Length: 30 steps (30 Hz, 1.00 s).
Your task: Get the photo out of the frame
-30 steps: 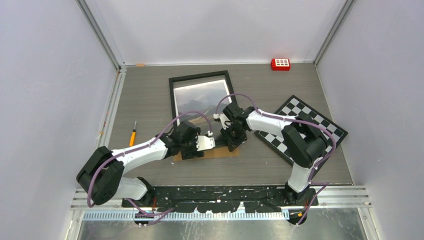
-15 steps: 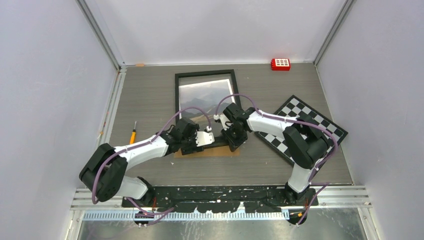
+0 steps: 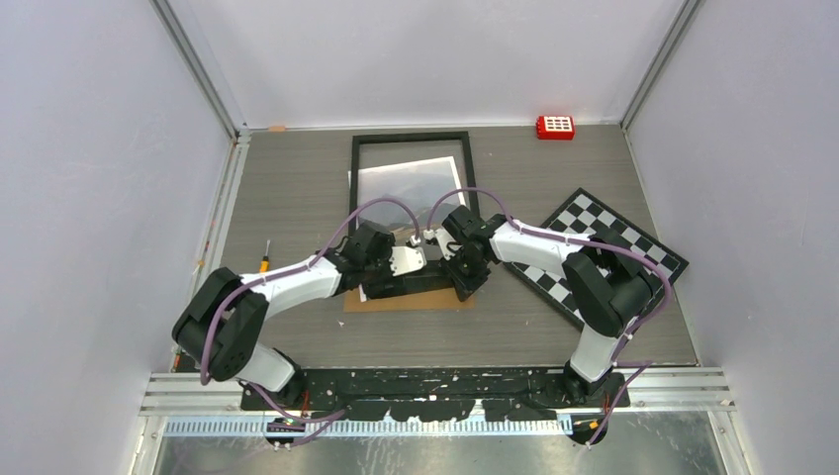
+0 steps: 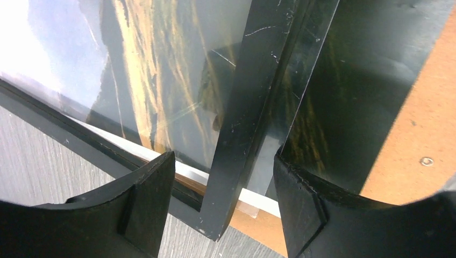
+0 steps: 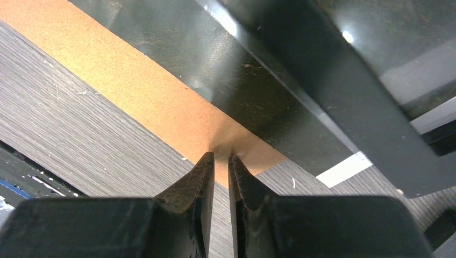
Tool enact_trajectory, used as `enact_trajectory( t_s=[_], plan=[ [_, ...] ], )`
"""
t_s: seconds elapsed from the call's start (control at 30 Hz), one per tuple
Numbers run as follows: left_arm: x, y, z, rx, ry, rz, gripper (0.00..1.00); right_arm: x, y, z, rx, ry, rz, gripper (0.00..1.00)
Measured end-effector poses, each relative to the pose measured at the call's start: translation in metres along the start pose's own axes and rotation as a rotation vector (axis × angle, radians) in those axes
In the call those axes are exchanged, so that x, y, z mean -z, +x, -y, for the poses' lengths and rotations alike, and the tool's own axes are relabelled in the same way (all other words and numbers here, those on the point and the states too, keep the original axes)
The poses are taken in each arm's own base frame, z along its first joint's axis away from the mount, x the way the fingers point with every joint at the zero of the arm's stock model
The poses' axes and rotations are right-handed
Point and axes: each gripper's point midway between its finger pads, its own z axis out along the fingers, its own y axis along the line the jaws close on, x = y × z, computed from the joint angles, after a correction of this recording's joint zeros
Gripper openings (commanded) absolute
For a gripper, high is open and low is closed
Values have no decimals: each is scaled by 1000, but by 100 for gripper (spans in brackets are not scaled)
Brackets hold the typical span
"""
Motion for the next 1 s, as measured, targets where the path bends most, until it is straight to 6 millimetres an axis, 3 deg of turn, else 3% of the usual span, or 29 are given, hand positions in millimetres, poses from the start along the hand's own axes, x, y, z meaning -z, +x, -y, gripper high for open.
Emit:
enact_trajectory(
  t_s=[0.23,0.4,0.57,0.67,0.77,0.87,1.0],
  plan=[
    [-6,0,-12,19,-24,-22,69,2,2,0,4,0,1,28],
    [-6,-1,-13,29,-21,-20,73,10,6,-3,-13,-22,0,47],
    [5,-5,-6,48,17,15,74,41,-7,2,-149,-107,98,56],
    [16,-13,-6,63,24,58,75,68,-18,22,-302,-163,197,59],
    [27,-21,-6,88,26,97,75,80,-22,44,-441,-197,261,59],
    [39,-28,-4,117,38,135,75,79,-19,57,-550,-231,261,57],
    [52,-35,-1,144,49,178,75,61,-17,58,-653,-308,217,54]
  ],
)
